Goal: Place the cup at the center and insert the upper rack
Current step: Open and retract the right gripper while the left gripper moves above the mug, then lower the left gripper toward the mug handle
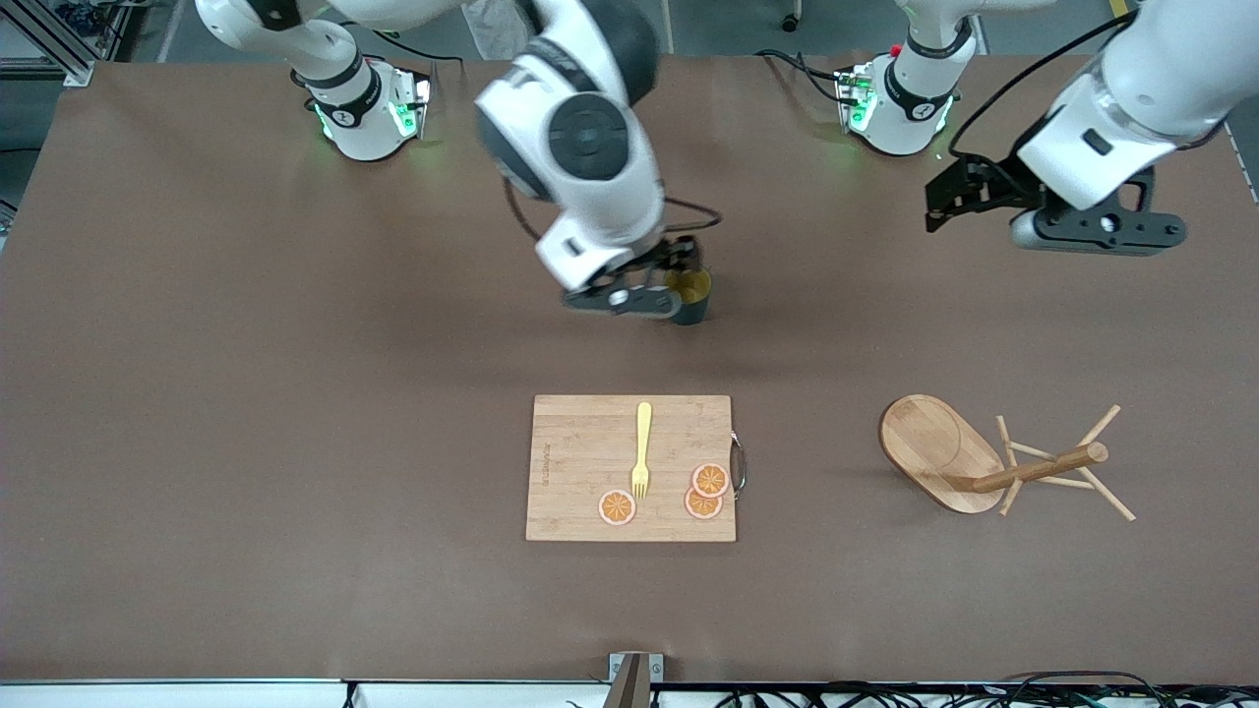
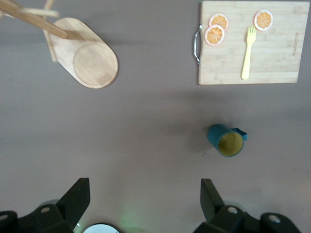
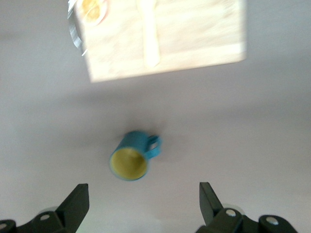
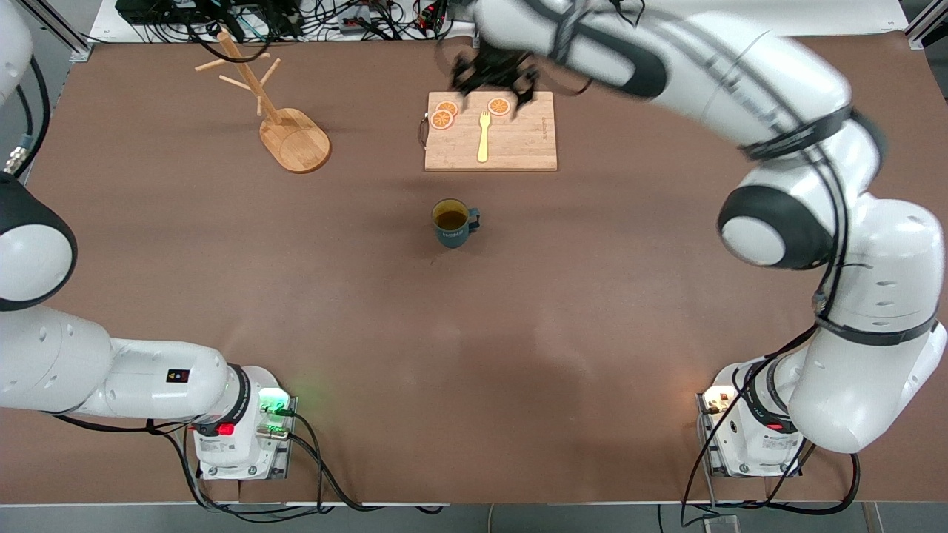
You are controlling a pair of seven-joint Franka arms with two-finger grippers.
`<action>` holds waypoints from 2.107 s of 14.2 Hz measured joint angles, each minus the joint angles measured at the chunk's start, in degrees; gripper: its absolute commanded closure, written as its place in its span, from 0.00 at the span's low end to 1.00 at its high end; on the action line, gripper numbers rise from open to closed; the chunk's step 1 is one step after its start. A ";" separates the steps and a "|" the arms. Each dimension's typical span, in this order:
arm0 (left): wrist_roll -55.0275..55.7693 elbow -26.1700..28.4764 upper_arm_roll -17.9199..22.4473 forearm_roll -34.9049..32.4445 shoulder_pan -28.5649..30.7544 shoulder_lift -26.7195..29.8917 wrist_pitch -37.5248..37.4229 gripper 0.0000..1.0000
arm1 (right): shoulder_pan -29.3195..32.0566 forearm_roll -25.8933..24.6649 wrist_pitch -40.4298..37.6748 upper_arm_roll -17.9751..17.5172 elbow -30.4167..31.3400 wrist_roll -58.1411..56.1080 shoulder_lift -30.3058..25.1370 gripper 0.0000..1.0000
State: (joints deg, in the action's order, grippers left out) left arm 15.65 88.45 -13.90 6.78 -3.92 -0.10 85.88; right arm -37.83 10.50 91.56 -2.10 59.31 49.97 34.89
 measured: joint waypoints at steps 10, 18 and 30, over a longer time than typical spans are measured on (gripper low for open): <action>18.98 4.15 -13.61 0.02 -1.57 -0.97 5.71 0.00 | 30.96 -5.89 -1.98 0.25 -0.05 -21.88 -3.82 0.00; 48.08 9.34 -23.55 -7.94 -12.38 -5.44 19.18 0.00 | 41.74 -6.67 -3.70 0.25 1.57 -37.43 -11.03 0.00; 83.82 9.49 -23.44 -32.76 -30.36 -21.27 25.18 0.00 | 47.40 -7.22 7.93 -0.31 21.49 -53.54 -25.18 0.00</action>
State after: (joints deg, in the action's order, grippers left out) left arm 99.47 97.94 -37.34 -25.98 -34.28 -21.37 111.06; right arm 9.58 3.28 99.49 -2.41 80.79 -3.57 9.71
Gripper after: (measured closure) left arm 0.000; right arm 0.000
